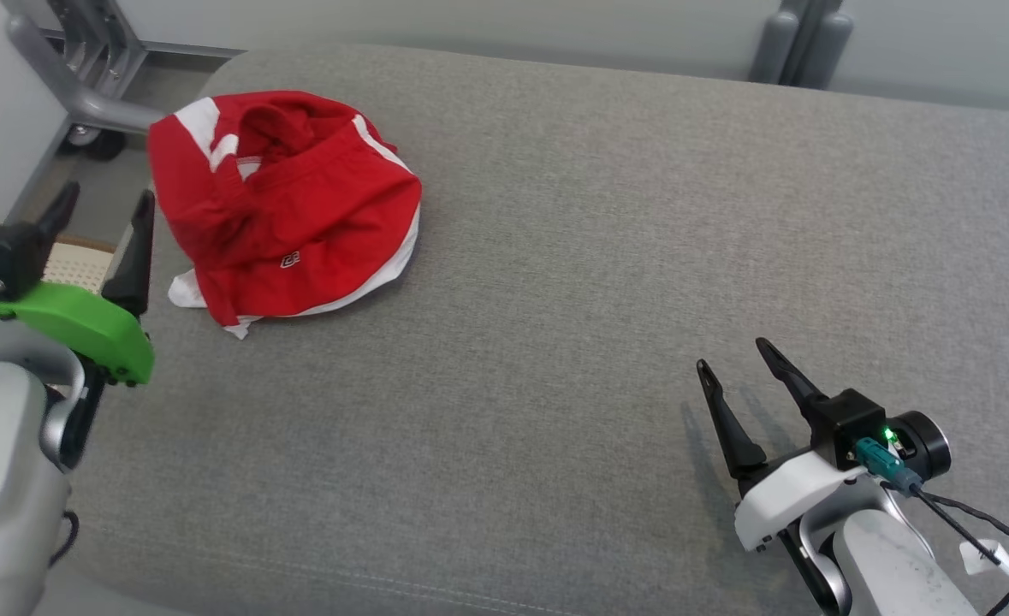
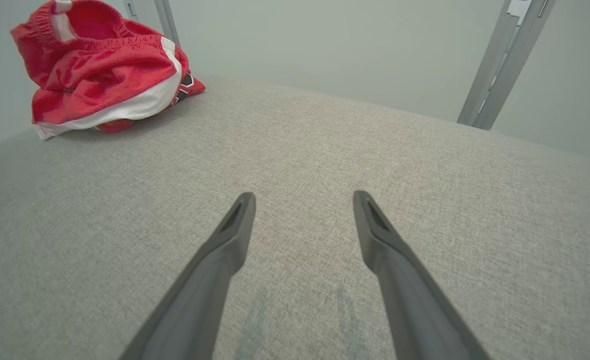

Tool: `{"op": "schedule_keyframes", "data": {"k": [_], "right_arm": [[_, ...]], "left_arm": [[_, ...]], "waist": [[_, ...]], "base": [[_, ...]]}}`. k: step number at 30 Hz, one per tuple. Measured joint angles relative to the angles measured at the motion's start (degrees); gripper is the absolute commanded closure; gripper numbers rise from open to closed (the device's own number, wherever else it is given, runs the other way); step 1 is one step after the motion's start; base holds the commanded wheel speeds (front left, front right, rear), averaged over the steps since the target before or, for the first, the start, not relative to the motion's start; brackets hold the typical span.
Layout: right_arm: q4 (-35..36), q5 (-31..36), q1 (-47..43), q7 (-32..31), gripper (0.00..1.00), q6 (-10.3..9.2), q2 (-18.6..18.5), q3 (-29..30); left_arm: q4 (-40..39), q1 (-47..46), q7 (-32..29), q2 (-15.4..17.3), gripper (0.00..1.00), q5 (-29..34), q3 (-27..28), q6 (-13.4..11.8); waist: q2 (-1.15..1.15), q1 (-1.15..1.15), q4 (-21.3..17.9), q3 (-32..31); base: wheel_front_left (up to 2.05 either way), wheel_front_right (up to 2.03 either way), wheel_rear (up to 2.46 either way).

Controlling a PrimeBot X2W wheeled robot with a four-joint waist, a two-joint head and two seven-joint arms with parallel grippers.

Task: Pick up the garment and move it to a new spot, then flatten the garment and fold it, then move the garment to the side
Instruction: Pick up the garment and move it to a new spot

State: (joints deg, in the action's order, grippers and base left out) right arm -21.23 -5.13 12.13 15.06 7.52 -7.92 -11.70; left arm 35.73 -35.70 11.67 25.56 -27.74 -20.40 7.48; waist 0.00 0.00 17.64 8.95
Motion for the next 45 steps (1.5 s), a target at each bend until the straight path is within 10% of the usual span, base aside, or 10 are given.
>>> {"op": "schedule_keyframes", "data": {"k": [13, 23, 24, 25, 26, 34, 45], "right_arm": [[-0.63, -0.41, 2.72, 0.0, 0.0, -0.01, 0.08, -0.24], [-2.18, -1.37, 3.46, -0.01, 0.0, -0.01, 1.05, 0.56], [-2.38, -1.44, 3.44, -0.01, 0.0, 0.0, 1.15, 0.47], [-2.65, -1.56, 3.41, -0.01, 0.0, -0.01, 1.3, 0.47], [-2.86, -1.63, 3.38, -0.01, 0.0, -0.01, 1.42, 0.49], [-3.44, -2.13, 2.07, 0.0, 0.0, 0.0, 2.13, 0.69], [-3.69, -2.88, 1.08, 0.0, 0.0, -0.01, 3.5, 0.32]], "left_arm": [[4.85, -13.52, -10.13, 11.05, 0.0, -15.84, -14.23, 0.01], [19.64, -15.8, -11.96, 10.62, 0.0, -16.34, -15.4, -3.03], [20.69, -15.79, -12.26, 10.16, 0.11, -16.58, -15.35, -3.47], [21.41, -15.78, -12.45, 9.73, 0.85, -16.59, -15.47, -3.49], [22.16, -15.76, -12.56, 9.35, 1.0, -16.72, -15.4, -3.58], [18.45, -22.8, -2.53, 9.54, 1.0, -13.25, -16.86, -2.44], [6.08, -33.03, 2.75, 1.13, 1.0, -8.54, -21.34, -0.42]], "waist": [[0.0, 0.0, -10.6, 6.23], [0.0, 0.0, -17.43, 9.39], [0.0, 0.0, -17.89, 9.42], [0.0, 0.0, -18.27, 9.35], [0.0, 0.0, -18.52, 9.13], [0.0, 0.0, -18.7, 5.52], [0.0, 0.0, -18.95, 0.4]], "base": [[0.0, 0.0, 0.0], [0.0, 0.0, 0.0], [0.0, 0.0, 0.0], [0.0, 0.0, 0.0], [0.0, 0.0, 0.0], [0.0, 0.0, 0.0], [0.0, 0.0, 0.0]]}}
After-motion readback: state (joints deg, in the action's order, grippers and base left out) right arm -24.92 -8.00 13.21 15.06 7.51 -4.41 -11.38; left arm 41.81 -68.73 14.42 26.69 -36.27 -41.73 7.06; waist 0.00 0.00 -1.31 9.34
